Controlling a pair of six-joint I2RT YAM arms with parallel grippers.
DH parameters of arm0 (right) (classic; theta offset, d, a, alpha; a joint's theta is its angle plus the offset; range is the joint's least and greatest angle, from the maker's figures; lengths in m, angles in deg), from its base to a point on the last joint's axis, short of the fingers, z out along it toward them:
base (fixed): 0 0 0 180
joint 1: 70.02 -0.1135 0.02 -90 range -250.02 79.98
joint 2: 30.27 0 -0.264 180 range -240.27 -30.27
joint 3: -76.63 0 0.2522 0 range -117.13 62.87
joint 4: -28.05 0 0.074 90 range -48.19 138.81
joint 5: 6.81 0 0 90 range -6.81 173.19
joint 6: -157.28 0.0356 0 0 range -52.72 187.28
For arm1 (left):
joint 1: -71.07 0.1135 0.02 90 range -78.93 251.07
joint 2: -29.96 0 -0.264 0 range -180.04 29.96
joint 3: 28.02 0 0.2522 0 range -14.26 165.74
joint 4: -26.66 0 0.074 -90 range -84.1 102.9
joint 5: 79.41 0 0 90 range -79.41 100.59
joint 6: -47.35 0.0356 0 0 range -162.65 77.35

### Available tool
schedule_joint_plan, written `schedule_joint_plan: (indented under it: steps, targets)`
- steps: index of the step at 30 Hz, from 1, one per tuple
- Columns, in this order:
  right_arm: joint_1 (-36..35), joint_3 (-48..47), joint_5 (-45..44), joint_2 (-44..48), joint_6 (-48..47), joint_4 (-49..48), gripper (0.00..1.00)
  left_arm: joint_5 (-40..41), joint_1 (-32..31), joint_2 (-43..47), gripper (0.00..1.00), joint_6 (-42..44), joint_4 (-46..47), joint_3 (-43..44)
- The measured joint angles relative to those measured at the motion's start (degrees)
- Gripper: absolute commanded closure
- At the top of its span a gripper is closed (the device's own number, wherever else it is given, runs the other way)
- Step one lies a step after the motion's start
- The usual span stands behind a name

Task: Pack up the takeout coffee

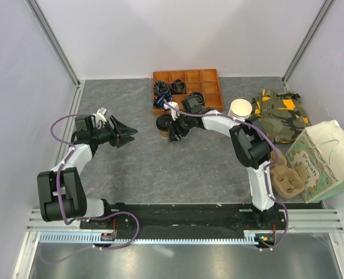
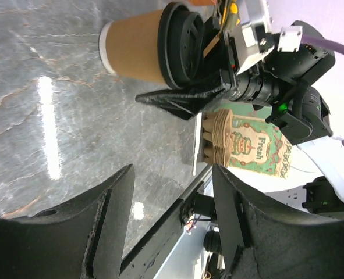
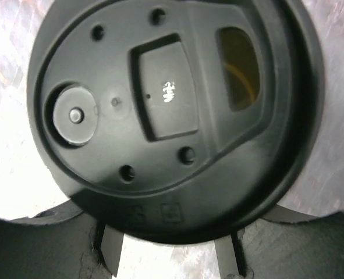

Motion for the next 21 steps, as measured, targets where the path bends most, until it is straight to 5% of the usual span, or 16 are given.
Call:
schedule_joint_plan:
  steps: [14, 21]
  targets:
    - [-2.86, -11.28, -2.38, -8.31, 0.68, -4.44, 0.37, 0.26, 2.12, 0.44, 0.36, 1.36, -1.7, -0.5]
    - [-2.34, -12.24, -2.89, -8.52, 1.38, -3.98, 0.27, 0.22, 2.23, 0.44, 0.32, 1.55, -2.16, -0.33]
